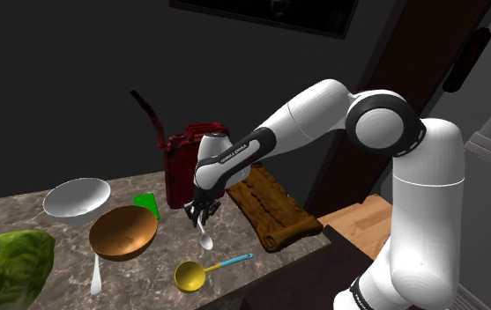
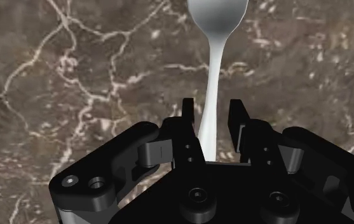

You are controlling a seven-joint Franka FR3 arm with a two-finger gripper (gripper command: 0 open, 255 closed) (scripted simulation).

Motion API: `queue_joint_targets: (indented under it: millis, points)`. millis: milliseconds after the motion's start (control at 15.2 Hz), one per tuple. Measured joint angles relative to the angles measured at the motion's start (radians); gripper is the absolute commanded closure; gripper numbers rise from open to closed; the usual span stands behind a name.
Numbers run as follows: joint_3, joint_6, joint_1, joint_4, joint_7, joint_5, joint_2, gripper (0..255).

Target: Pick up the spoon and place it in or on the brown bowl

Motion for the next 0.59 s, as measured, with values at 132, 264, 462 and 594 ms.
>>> queue_joint_targets:
  millis: [132,264,462,594]
  points:
    - [0.003,0.003,0.003,0.000,0.001,0.001,0.001,255]
    - [0.004,0.003,0.004,0.001,0.002,0.001,0.002,255]
    - [0.005,0.003,0.004,0.002,0.000,0.001,0.003,255]
    - [0.006,-0.010,0.002,0.001,0.000,0.002,-0.010,255]
